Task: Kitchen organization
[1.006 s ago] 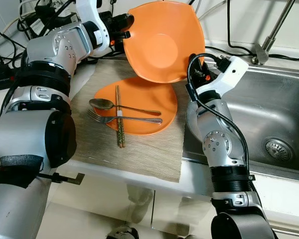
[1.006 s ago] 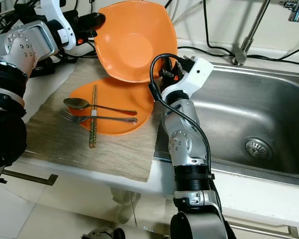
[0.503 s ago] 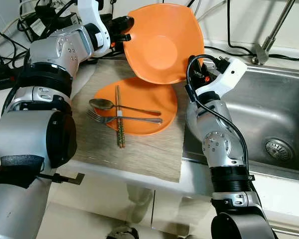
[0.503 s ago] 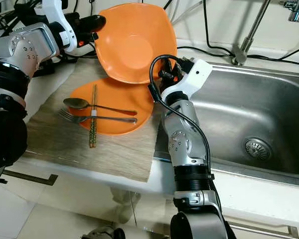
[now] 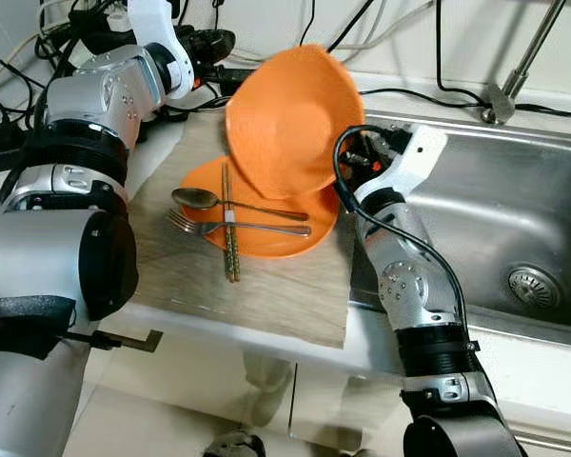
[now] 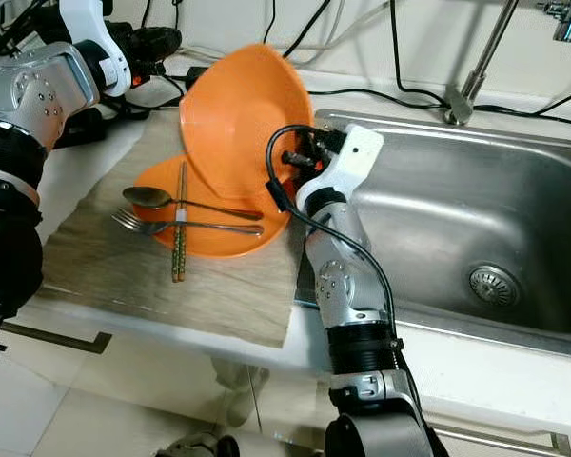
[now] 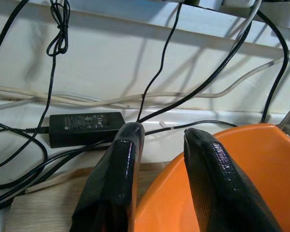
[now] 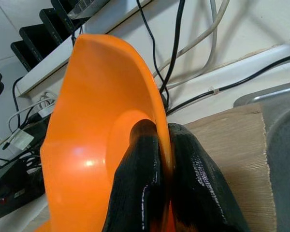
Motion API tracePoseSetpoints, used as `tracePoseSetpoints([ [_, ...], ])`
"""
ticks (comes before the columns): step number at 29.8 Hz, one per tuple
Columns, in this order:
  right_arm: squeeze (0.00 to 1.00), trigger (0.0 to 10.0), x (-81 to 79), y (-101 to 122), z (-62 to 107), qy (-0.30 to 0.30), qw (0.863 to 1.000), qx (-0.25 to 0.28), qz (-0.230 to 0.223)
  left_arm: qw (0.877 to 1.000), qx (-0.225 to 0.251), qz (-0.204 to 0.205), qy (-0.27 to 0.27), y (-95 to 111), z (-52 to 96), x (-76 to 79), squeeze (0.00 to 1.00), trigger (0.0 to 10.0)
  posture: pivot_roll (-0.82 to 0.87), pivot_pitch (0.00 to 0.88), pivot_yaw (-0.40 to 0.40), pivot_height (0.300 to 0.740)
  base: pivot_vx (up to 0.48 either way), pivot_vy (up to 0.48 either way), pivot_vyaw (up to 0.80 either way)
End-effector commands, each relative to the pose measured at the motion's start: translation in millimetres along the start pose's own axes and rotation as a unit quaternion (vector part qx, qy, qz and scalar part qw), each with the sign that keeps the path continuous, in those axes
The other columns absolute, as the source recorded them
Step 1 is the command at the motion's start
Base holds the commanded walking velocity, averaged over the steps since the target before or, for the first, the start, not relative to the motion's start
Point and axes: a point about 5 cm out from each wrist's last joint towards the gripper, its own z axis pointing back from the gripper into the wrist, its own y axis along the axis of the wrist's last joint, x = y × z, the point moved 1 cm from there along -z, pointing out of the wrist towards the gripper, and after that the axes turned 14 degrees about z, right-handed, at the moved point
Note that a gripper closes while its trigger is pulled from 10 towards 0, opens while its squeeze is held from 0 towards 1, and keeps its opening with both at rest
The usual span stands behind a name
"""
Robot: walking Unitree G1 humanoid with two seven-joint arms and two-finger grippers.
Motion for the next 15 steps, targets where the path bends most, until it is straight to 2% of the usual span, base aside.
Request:
tracePoseSetpoints([
  [1,0.0,0.0,-4.9,10,-1.9,0.006,1.0,0.022,-0.003,1.0,0.001,-0.008,0.005,2,0.1,-0.2,1.0,10.0,-0.01,0.007,0.056,0.74,0.0,0.0,0.0],
  [10,0.0,0.0,-3.4,10,-1.6,0.003,1.0,0.025,0.005,1.0,0.006,-0.007,0.007,5,1.4,-1.6,1.0,10.0,-0.02,0.01,0.056,0.74,0.0,0.0,0.0],
  [12,0.0,0.0,1.8,16,-2.7,-0.004,0.999,0.036,0.023,1.0,0.014,-0.012,0.014,8,3.3,-4.2,1.0,10.0,-0.02,0.009,0.056,0.74,0.0,0.0,0.0],
  [15,0.0,0.0,6.3,20,-3.7,-0.009,0.999,0.04,0.029,1.0,0.01,-0.022,0.006,9,4.3,-4.1,1.0,10.0,-0.02,0.008,0.054,0.74,0.0,0.0,0.0],
])
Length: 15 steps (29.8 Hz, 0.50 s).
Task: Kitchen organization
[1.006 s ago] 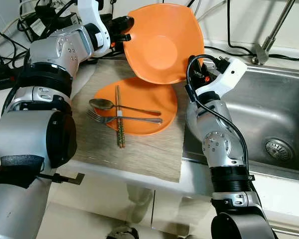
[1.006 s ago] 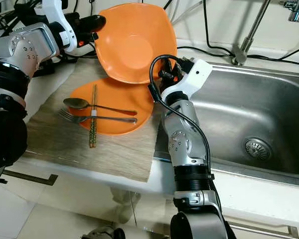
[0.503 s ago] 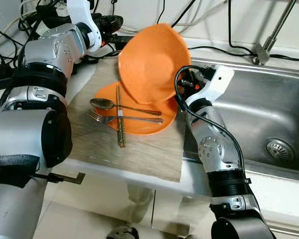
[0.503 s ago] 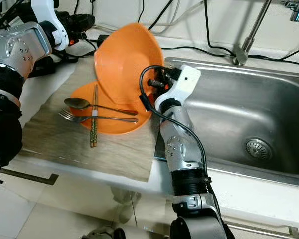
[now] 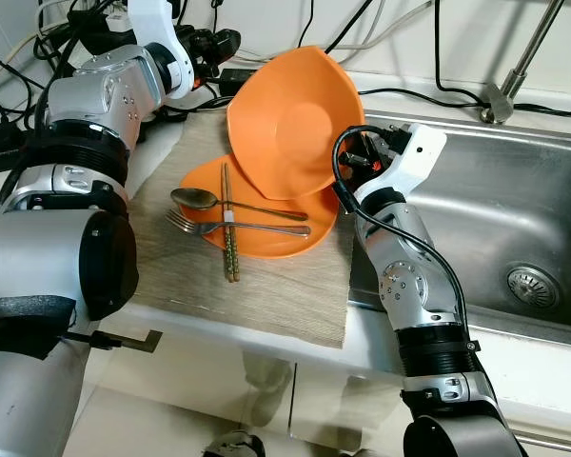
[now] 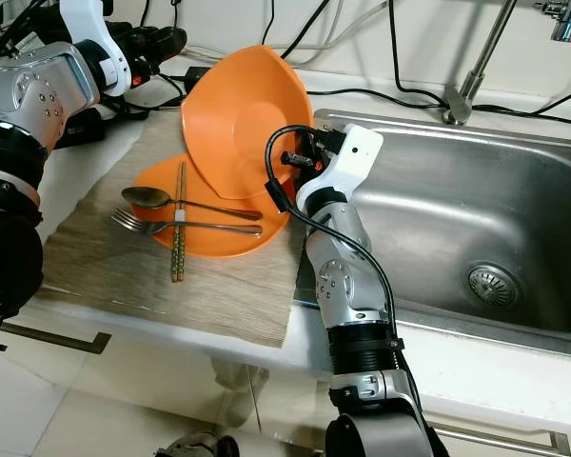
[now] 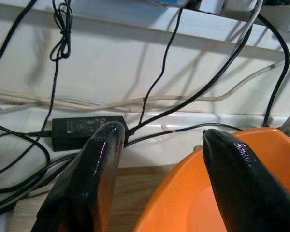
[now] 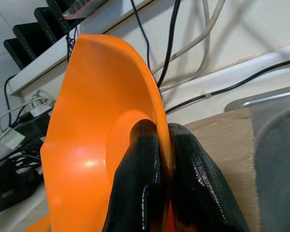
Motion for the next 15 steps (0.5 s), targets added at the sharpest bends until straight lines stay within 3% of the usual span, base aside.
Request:
tracePoseSetpoints([
  [1,0.0,0.0,1.4,19,-4.4,-0.003,0.999,0.04,0.005,1.0,-0.001,-0.021,0.0,5,3.0,-1.9,1.0,10.0,-0.01,0.008,0.054,0.74,0.0,0.0,0.0],
  [13,0.0,0.0,14.6,31,-7.5,-0.022,0.997,0.061,0.028,0.999,-0.019,-0.042,-0.006,-2,4.7,-4.2,1.0,10.0,-0.01,0.006,0.053,0.74,0.0,0.0,0.0],
  [14,0.0,0.0,16.2,32,-7.4,-0.025,0.997,0.063,0.031,0.999,-0.022,-0.039,-0.007,-4,4.8,-4.8,0.0,10.0,-0.01,0.007,0.053,0.74,0.0,0.0,0.0],
  [15,0.0,0.0,18.0,33,-7.1,-0.029,0.997,0.064,0.033,0.999,-0.024,-0.034,-0.006,-6,4.8,-5.6,0.0,10.0,-0.01,0.006,0.052,0.74,0.0,0.0,0.0],
])
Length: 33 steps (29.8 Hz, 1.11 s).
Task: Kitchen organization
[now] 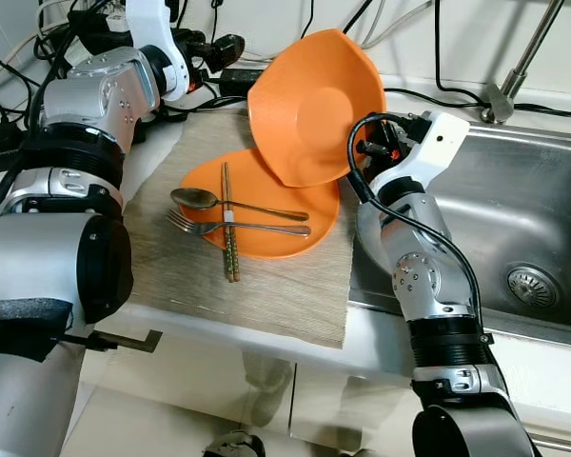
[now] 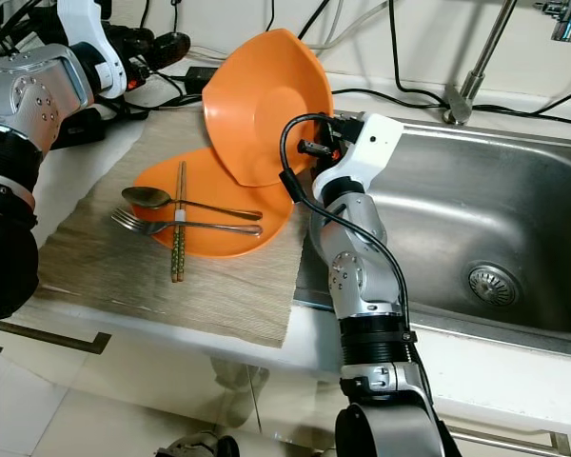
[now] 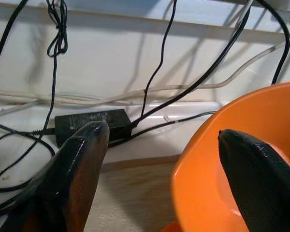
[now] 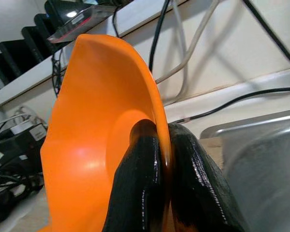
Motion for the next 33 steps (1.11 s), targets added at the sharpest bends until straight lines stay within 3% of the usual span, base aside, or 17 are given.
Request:
tracePoseSetpoints([
  [1,0.0,0.0,0.0,18,-4.1,-0.002,0.999,0.038,0.01,1.0,-0.009,0.0,0.002,-2,1.4,-1.6,0.0,10.0,-0.01,0.006,0.053,0.74,0.0,0.0,0.0],
  [13,0.0,0.0,40.0,28,5.9,-0.061,0.994,0.057,0.076,0.999,-0.024,0.039,-0.001,-42,3.8,-8.3,0.0,10.0,-0.02,0.0,0.062,0.74,0.0,0.0,0.0],
  [21,0.0,0.0,57.0,22,13.9,-0.085,0.99,0.046,0.1,0.997,-0.045,0.058,-0.017,-70,7.4,-1.3,0.0,10.0,-0.02,0.0,0.062,0.74,0.0,0.0,0.0],
  [22,0.0,0.0,60.0,20,15.9,-0.091,0.99,0.042,0.102,0.996,-0.043,0.066,-0.035,-73,8.5,7.6,0.0,10.0,-0.02,0.0,0.065,0.74,0.0,0.0,0.0],
  [25,0.0,0.0,61.5,18,16.7,-0.093,0.99,0.04,0.103,0.996,-0.036,0.066,-0.045,-73,9.4,13.1,0.0,10.0,-0.02,0.0,0.065,0.74,0.0,0.0,0.0],
  [29,0.0,0.0,71.0,19,18.9,-0.113,0.986,0.042,0.116,0.994,-0.003,0.084,-0.076,-68,12.2,37.9,0.0,10.0,-0.02,0.0,0.066,0.74,0.0,0.0,0.0],
  [33,0.0,0.0,80.5,22,21.5,-0.135,0.98,0.048,0.136,0.991,0.016,0.099,-0.087,-66,15.3,46.4,0.0,10.0,-0.02,0.0,0.066,0.74,0.0,0.0,0.0],
])
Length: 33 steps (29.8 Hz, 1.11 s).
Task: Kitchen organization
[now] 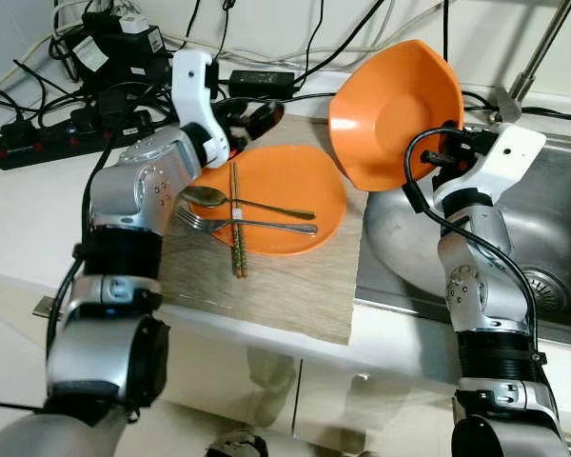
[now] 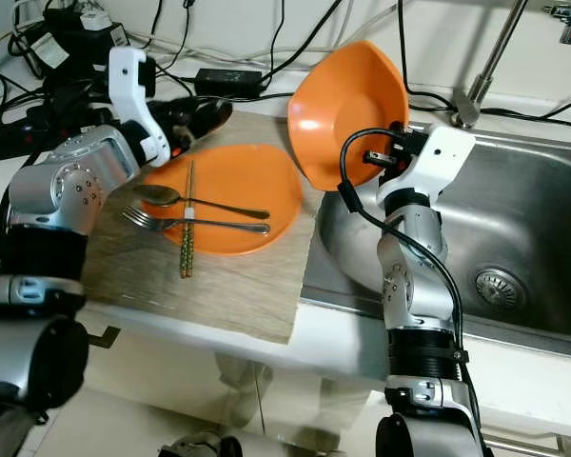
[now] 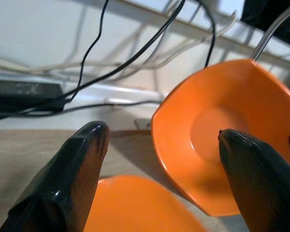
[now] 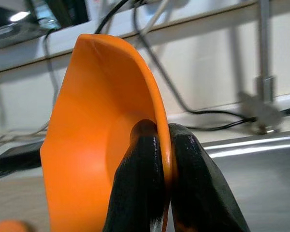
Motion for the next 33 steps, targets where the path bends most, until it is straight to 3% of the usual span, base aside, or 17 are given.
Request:
tracePoseSetpoints([
  [1,0.0,0.0,12.3,7,-0.5,-0.028,0.999,0.025,0.019,1.0,0.007,0.009,0.003,0,4.1,0.8,0.0,10.0,-0.02,0.0,0.067,0.74,0.0,0.0,0.0],
  [10,0.0,0.0,32.5,4,4.6,-0.071,0.995,0.027,0.072,1.0,-0.004,0.004,0.013,-19,8.8,2.4,0.0,10.0,-0.02,0.0,0.072,0.74,0.0,0.0,0.0],
  [21,0.0,0.0,60.5,-6,4.0,-0.121,0.986,0.007,0.116,1.0,-0.005,0.004,0.017,-20,10.6,2.6,0.0,10.0,-0.02,0.0,0.071,0.74,0.0,0.0,0.0],
  [33,0.0,0.0,60.1,-43,12.5,-0.129,0.981,-0.076,0.124,1.0,-0.001,0.001,0.009,-11,11.7,7.9,0.0,10.0,-0.01,0.0,0.077,0.74,0.0,0.0,0.0],
])
